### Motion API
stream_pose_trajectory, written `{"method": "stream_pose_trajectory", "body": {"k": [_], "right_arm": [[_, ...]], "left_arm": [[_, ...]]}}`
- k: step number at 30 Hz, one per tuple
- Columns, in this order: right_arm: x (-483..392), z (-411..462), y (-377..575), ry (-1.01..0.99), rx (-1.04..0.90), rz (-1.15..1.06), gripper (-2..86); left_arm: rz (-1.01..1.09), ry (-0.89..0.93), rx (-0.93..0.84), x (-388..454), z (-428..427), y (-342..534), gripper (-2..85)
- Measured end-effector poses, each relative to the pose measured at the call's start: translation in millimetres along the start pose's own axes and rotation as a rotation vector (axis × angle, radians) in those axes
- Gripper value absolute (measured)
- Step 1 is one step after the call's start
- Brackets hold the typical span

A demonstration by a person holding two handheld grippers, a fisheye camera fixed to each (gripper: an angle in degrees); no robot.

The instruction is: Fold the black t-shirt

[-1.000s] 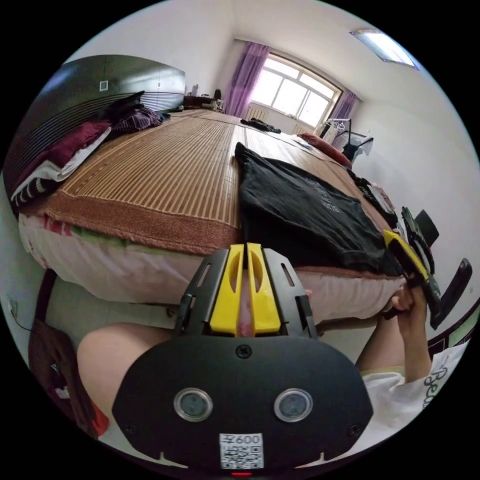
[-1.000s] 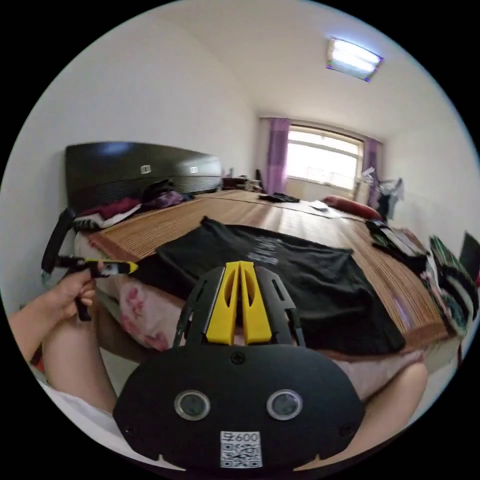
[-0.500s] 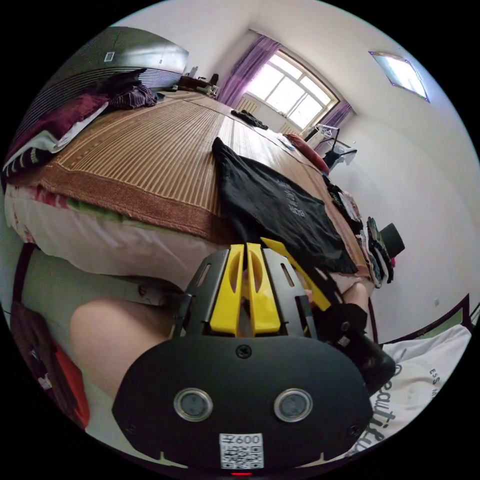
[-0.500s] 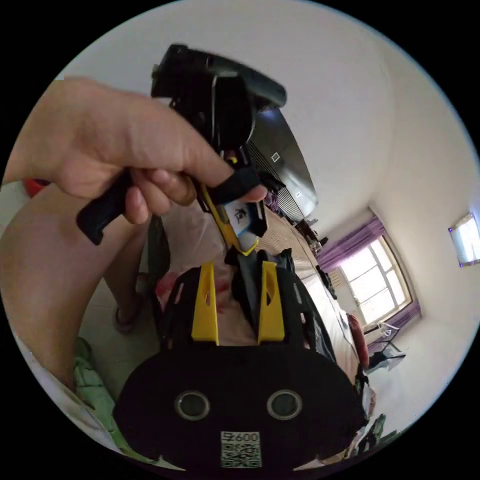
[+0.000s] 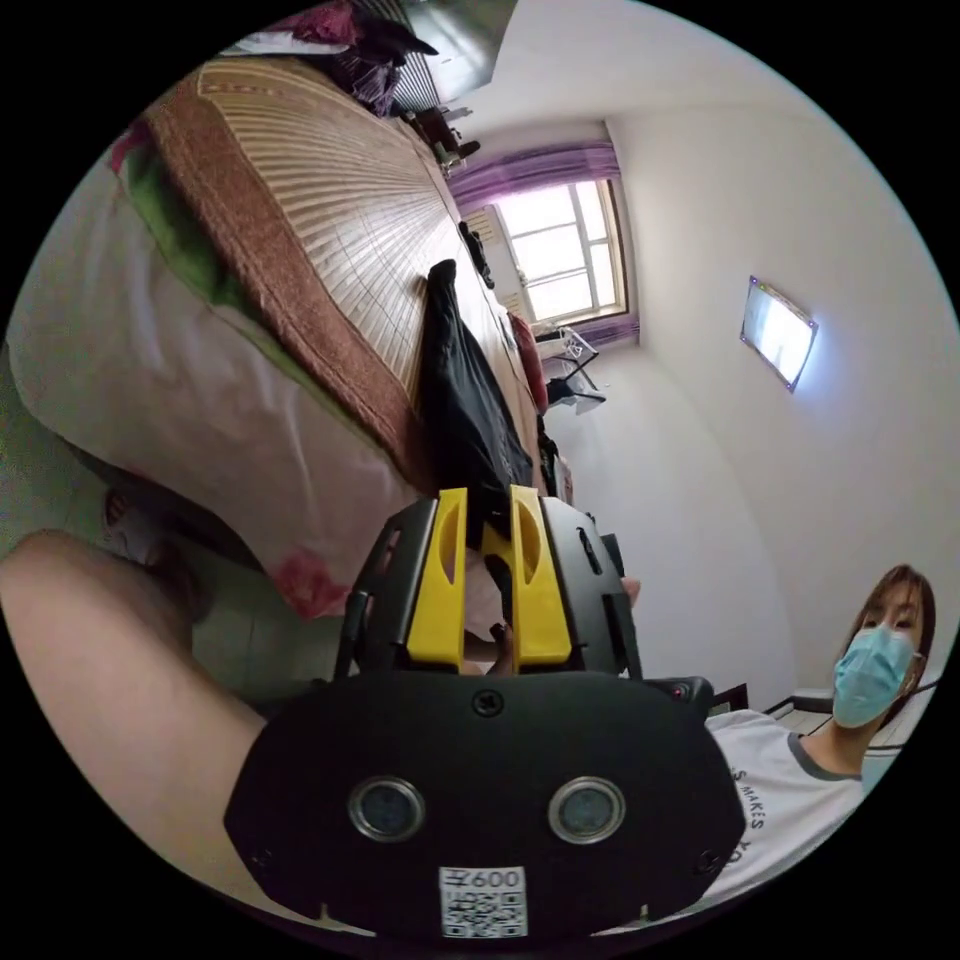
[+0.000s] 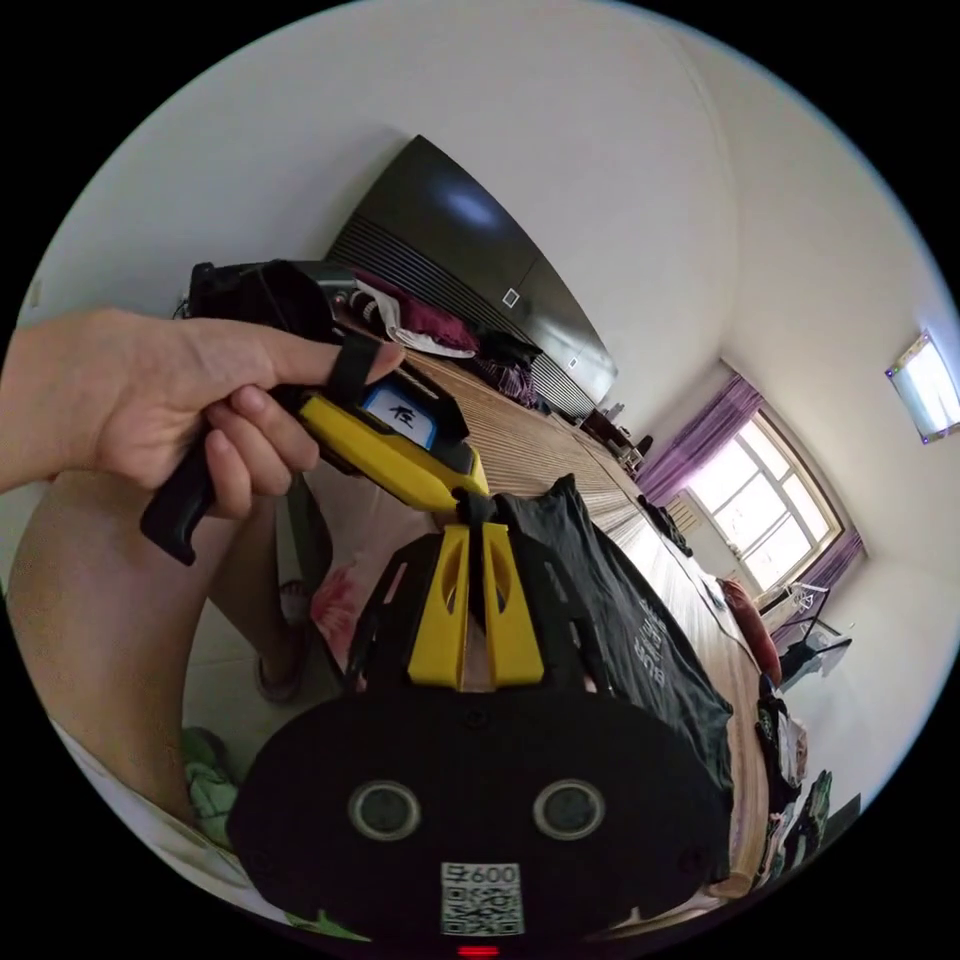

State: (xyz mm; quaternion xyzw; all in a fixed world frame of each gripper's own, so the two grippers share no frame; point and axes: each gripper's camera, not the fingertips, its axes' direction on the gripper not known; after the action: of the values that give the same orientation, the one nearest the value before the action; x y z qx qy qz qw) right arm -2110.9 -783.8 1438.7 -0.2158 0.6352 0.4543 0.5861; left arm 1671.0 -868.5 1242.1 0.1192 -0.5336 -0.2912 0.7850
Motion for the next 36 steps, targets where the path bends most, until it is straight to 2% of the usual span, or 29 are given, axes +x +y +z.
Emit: {"method": "stream_pose_trajectory", "body": {"k": [5,12,16,22,28,31,36], "right_arm": [[14.8,35.5,58.9,0.024,0.0,-0.04,-0.9],[38.2,75.8,115.1,0.013,0.016,-0.039,-0.9],[54.8,104.3,146.8,-0.006,0.003,0.01,-0.9],[66.2,139.5,182.0,0.014,0.006,0.011,-0.9],[67.9,171.5,211.5,0.03,0.012,-0.026,-0.9],[67.5,186.0,219.7,0.036,0.011,-0.03,-0.9],[61.5,209.0,225.6,0.042,0.011,-0.033,-0.8]], "left_arm": [[0.03,-0.078,-0.012,48.9,-1.9,-6.9,2.4],[-0.013,-0.05,0.004,77.7,-23.1,-0.3,1.5],[0.005,-0.227,0.055,103.6,-30.5,17.7,2.0],[-0.014,-0.023,-0.027,126.1,9.8,20.8,7.7],[-0.034,0.055,-0.038,149.1,39.6,24.6,5.1],[-0.063,0.01,-0.017,154.3,35.2,29.1,7.7],[-0.037,-0.007,-0.098,174.9,64.6,28.4,11.6]]}}
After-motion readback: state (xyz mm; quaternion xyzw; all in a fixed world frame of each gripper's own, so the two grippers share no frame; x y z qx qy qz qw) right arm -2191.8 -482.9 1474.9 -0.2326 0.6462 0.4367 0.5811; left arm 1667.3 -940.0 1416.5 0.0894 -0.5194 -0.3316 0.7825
